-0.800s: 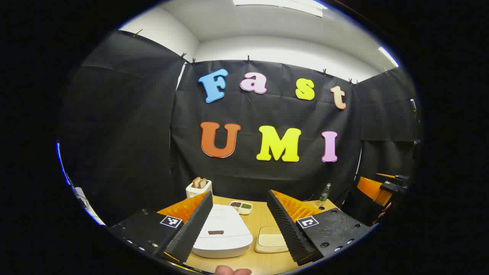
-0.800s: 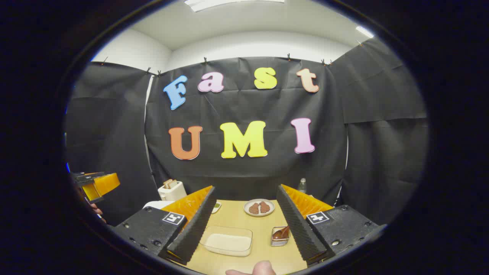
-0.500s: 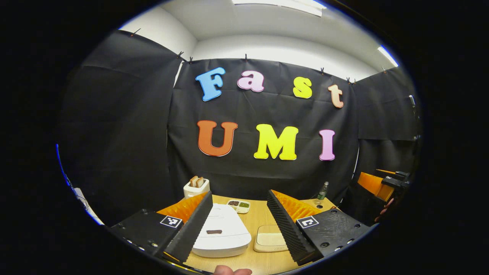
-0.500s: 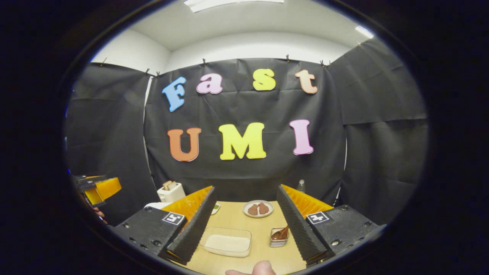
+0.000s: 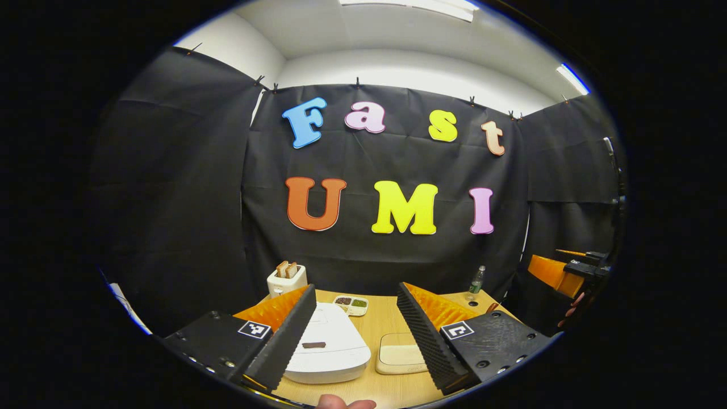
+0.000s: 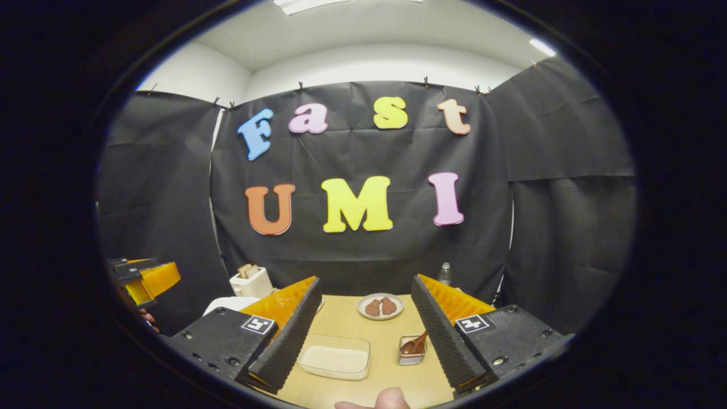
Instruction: Close the left gripper, press the button to open the rice cooker; take a wooden spoon from the chopstick holder with the right hand, scoop a spoonful of rice and pour it into the rice cooker, then put the wooden spoon back into the chopstick holder.
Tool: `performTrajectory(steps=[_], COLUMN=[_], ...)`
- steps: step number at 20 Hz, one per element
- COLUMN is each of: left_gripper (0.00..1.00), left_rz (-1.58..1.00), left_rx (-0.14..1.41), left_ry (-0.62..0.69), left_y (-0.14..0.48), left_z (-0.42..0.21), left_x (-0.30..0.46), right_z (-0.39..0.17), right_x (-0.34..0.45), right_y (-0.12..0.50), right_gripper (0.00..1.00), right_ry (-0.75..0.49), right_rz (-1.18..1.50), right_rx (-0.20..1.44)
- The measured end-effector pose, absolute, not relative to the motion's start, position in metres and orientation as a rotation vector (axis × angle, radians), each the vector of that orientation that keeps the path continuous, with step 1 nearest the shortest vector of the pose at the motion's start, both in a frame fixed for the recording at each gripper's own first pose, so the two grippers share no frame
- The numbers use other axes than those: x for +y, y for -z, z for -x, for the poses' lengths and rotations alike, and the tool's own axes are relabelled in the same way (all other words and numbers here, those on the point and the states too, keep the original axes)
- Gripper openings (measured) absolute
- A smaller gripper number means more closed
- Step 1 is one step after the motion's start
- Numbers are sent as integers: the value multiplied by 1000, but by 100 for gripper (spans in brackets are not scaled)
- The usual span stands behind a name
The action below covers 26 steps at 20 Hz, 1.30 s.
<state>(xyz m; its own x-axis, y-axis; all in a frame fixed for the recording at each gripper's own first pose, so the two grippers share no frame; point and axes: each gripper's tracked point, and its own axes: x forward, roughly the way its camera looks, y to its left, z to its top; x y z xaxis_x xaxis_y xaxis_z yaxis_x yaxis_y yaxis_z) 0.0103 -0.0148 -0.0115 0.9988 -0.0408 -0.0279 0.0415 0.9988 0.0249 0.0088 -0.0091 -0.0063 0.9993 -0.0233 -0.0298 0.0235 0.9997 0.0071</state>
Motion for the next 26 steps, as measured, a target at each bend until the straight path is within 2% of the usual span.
performTrajectory(steps=[11,19,20,21,22,26], left_gripper=[93,93,89,71,37,42], left_rz=[-2,12,21,19,11,-3], left_rx=[85,225,253,273,298,431], left_ry=[4,-32,-32,-47,-56,-97], left_y=[36,75,79,84,88,116], left_z=[-29,-45,-44,-45,-47,-49], left_x=[-14,4,4,7,11,20], right_z=[-33,-60,-64,-69,-71,-84], right_x=[-9,-18,-19,-20,-20,-27], right_y=[28,46,47,47,49,49], right_gripper=[100,100,100,99,99,99], right_ry=[8,-17,-20,-23,-27,-32], right_rz=[-29,-43,-48,-54,-58,-70], right_rx=[96,141,141,140,141,140])
